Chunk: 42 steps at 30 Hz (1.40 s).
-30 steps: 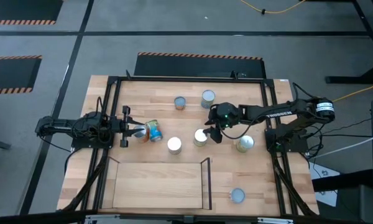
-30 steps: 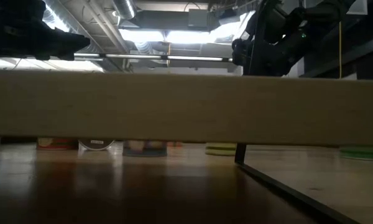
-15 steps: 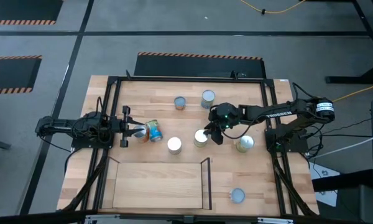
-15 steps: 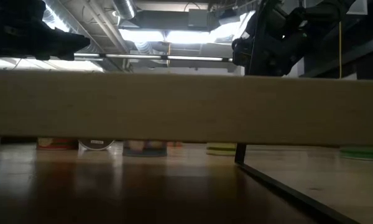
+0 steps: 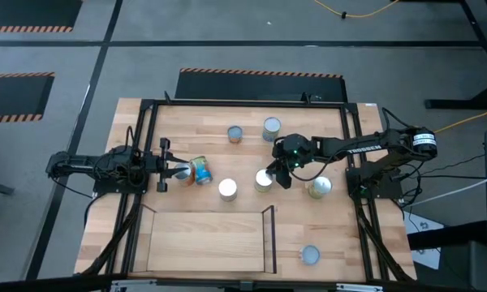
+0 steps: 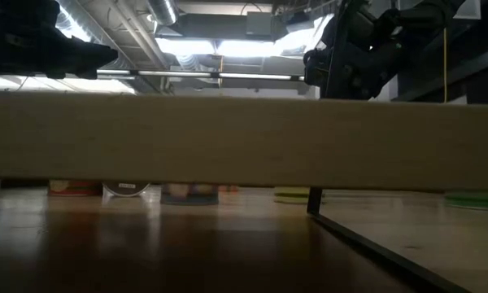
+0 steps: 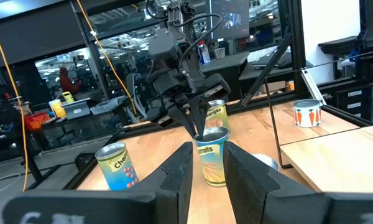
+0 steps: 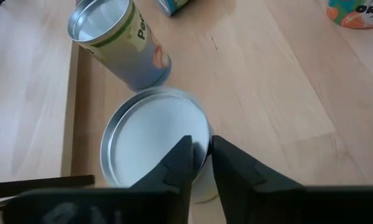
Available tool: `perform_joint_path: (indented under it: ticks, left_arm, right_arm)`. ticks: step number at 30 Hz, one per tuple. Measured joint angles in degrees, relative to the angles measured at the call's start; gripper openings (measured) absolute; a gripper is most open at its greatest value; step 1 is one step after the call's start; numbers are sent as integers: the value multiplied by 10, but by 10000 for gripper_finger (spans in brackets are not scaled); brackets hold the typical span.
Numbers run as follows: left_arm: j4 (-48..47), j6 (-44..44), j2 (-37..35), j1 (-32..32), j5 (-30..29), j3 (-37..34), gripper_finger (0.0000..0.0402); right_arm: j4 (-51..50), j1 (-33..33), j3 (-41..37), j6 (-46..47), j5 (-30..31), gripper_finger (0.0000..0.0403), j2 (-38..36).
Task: Pick and place cans onto a shelf
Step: Put the canned carrot on the shelf
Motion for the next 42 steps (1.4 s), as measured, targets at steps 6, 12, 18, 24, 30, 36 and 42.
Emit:
perform_joint_path:
  ticks: [6,12,18,24,30,36,42]
  left_arm:
    - [0,0,0,0,0,0,82]
    - [0,0,0,0,0,0,82]
    - [0,0,0,0,0,0,82]
    - [0,0,0,0,0,0,82]
    - [0,0,0,0,0,0,82]
    - [0,0,0,0,0,0,82]
    - [0,0,0,0,0,0,82]
  right_arm:
    - [0,0,0,0,1,45,0]
    - [0,0,0,0,1,45,0]
    - [0,0,0,0,1,45,0]
    - [0,0,0,-2,1,17,0]
    - [0,0,0,-3,1,10,0]
    - [5,0,0,-3,2,5,0]
    - [19,0,-1,-5,5,2,1]
